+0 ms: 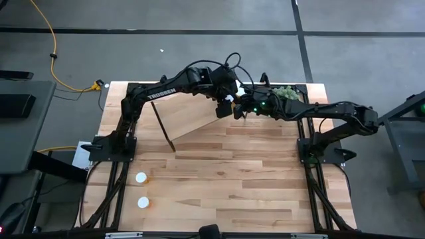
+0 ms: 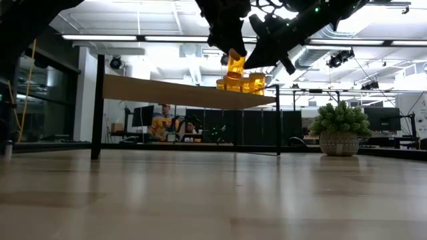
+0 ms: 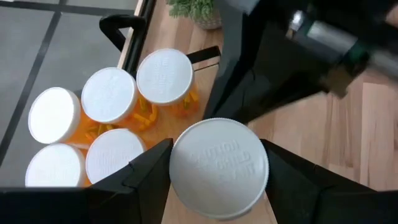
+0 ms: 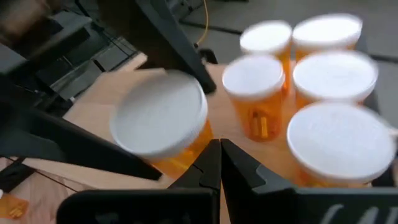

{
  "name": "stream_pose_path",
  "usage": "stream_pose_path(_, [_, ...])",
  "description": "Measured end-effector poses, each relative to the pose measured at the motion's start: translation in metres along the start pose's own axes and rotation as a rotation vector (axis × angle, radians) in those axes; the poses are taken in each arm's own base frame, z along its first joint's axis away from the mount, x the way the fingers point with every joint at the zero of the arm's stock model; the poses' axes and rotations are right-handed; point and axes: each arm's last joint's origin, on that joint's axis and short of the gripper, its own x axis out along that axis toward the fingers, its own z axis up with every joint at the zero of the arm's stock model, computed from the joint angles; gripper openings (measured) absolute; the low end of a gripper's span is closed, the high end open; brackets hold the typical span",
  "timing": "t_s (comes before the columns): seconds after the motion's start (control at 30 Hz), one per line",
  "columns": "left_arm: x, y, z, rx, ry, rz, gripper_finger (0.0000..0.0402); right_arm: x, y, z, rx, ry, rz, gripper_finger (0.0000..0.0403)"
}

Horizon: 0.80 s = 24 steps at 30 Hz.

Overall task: Pick and place medicine bottles onto shelf by color
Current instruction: Put the pill bottle on the shelf aligned with the other pill bottles

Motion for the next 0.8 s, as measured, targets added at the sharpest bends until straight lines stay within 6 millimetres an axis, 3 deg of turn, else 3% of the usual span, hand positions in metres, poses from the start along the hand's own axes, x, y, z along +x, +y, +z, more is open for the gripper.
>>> stream_pose_path(0.3, [0.001, 0.008, -0.002, -0.077, 0.011, -0.019, 0.0211, -0.038, -0.011, 0.02, -0.037, -0.052, -0.044, 0.0])
stream_pose_path(0.53, [0.001, 0.017, 0.004, -0.17, -0.077, -0.068, 0.0211, -0.067, -0.013, 0.031, -0.056, -0.12, -0.048, 0.0])
stream_pose_path(0.7, [0.001, 0.02, 0.01, -0.218, -0.14, -0.055, 0.0211, -0.082, -0.015, 0.036, -0.059, -0.153, -0.062, 0.0])
stream_pose_path(0.8, [0.01, 0.015, 0.007, -0.221, -0.134, -0.045, 0.0211, -0.087, -0.016, 0.036, -0.06, -0.154, -0.064, 0.0])
